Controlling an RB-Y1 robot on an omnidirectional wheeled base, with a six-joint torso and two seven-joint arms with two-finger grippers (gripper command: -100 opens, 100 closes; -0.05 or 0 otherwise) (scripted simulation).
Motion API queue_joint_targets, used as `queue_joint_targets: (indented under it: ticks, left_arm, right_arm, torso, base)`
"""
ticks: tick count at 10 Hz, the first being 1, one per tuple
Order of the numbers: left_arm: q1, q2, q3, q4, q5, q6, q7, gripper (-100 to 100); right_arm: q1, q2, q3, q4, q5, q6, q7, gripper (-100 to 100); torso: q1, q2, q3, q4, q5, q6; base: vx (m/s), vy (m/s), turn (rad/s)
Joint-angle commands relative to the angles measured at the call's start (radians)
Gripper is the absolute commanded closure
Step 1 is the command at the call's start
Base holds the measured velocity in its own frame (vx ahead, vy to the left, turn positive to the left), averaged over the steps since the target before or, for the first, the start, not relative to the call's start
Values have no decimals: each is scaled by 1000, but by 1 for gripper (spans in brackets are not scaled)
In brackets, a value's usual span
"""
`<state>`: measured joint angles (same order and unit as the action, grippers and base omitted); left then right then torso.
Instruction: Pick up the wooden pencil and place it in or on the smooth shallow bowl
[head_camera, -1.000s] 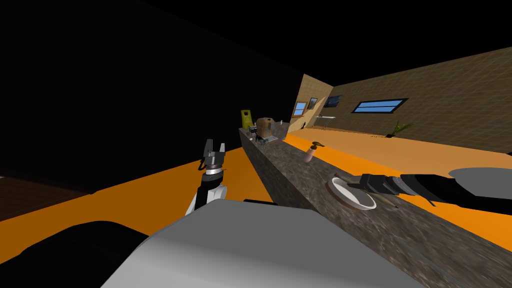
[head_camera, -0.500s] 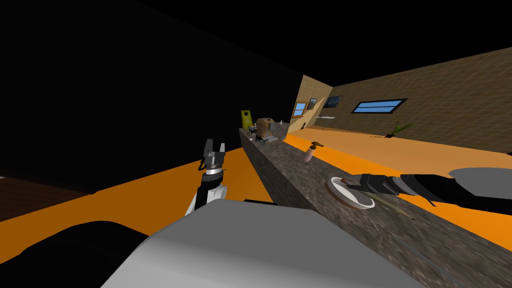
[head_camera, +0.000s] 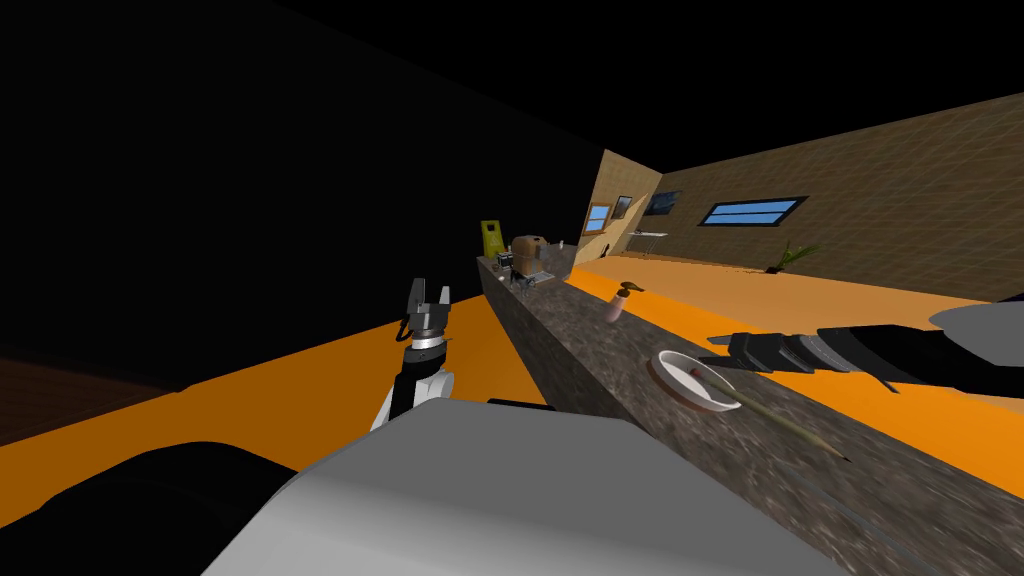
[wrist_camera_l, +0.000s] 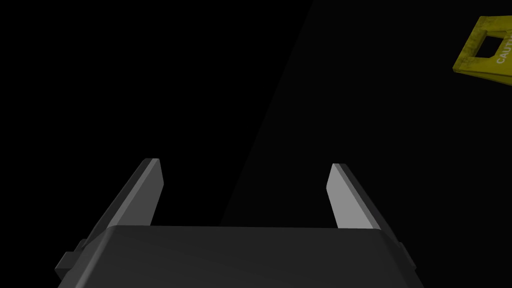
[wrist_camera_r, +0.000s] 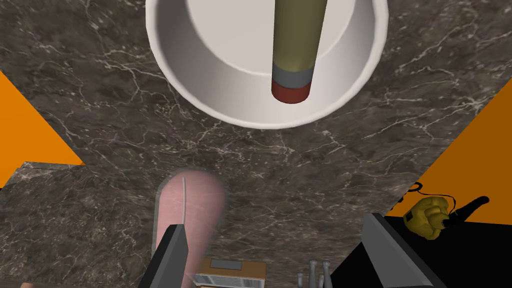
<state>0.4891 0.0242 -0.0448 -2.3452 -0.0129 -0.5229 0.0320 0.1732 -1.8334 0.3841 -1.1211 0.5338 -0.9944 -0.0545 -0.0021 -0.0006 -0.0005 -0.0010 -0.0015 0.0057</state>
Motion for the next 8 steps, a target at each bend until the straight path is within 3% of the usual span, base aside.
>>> queue_joint_targets:
  ticks: [1,2,3,8]
  left_arm:
    - [0,0,0,0,0,0,0,0]
    - [0,0,0,0,0,0,0,0]
    - [0,0,0,0,0,0,0,0]
    - [0,0,0,0,0,0,0,0]
  right_arm:
    - [-30,-1,-1,14,22,-24,-17,-100]
    - [-11,-7,-1,4,3,-11,-5,-100]
    - [-13,-7,-2,5,5,-14,-8,0]
    - [-13,-7,-2,5,5,-13,-7,0]
  torso:
    - [0,0,0,0,0,0]
    - [0,0,0,0,0,0]
    - [-1,-1,-1,0,-1,0]
    - [-1,-2,-1,0,-1,0]
  base:
    - [-16,3,-7]
    - [-6,1,0]
    - [0,0,0]
    - [0,0,0]
